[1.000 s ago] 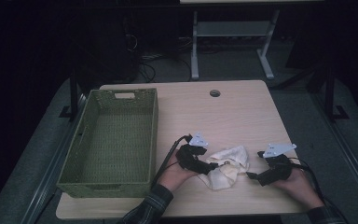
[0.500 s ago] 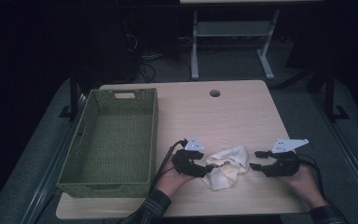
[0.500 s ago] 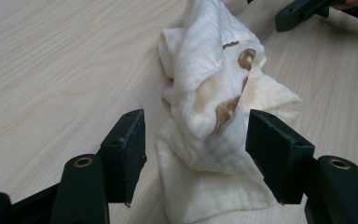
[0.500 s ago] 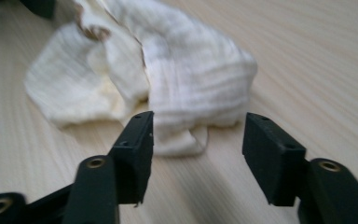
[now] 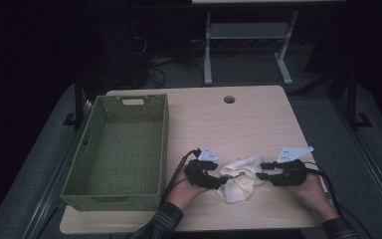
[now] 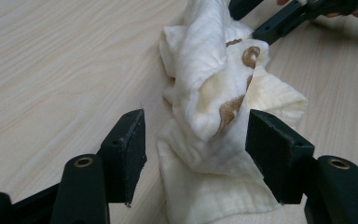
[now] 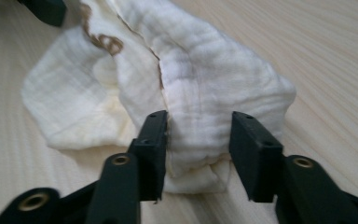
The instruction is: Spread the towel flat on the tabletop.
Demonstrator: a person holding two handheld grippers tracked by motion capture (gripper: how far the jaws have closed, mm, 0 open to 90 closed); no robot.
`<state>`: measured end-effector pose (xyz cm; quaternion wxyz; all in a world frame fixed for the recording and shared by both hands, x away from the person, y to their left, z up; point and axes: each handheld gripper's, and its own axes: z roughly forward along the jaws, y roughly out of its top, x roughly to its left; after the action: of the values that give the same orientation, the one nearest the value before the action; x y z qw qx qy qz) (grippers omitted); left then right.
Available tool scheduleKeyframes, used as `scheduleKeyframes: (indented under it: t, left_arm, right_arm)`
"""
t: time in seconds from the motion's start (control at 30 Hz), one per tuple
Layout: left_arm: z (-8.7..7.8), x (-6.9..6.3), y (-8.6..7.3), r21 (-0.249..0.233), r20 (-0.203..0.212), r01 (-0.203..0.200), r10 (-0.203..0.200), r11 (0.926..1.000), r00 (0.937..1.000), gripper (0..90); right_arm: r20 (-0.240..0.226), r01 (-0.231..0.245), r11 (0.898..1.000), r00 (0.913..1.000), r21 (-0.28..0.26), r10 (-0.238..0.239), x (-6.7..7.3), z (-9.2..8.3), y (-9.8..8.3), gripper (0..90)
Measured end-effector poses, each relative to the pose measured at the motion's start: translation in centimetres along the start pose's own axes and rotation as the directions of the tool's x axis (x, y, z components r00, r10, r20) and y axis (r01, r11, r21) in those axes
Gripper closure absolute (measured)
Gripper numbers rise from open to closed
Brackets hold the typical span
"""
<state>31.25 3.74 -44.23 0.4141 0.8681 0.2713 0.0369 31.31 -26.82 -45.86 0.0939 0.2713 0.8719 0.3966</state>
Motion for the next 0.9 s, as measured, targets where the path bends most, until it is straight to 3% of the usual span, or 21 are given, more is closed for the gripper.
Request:
scheduleKeyframes:
  t: [0.17, 0.2, 0.43, 0.6, 0.9]
  left_arm:
    - [-0.1, 0.2, 0.0, 0.003, 0.000, -0.009, 0.009, 1.0000, 1.0000, 37.4]
    - [-0.1, 0.1, 0.0, 0.000, 0.001, -0.008, 0.008, 1.0000, 1.0000, 37.4]
    - [0.0, 0.2, 0.1, -0.016, 0.013, -0.002, 0.002, 0.9999, 0.9999, 37.4]
    - [0.0, 0.2, 0.0, -0.012, 0.016, -0.002, 0.003, 0.9999, 0.9999, 37.3]
    - [0.6, 0.5, 0.2, -0.018, 0.038, -0.020, 0.021, 0.9996, 0.9991, 38.3]
  right_arm:
    - [-0.013, -0.006, 1.000, 0.9999, 0.007, 0.007, -0.3, 0.1, 0.0, 83.9]
    - [-0.016, -0.016, 1.000, 0.9997, 0.006, 0.016, -0.3, 0.0, 0.1, 85.0]
    - [-0.046, -0.023, 0.998, 0.9988, -0.064, 0.020, -1.6, -0.8, 1.6, 86.5]
    - [-0.002, -0.023, 0.996, 0.9997, -0.086, 0.023, -3.1, -1.5, 2.2, 87.1]
    - [0.048, -0.076, 0.992, 0.9955, -0.104, 0.082, -6.4, -2.6, 1.5, 87.2]
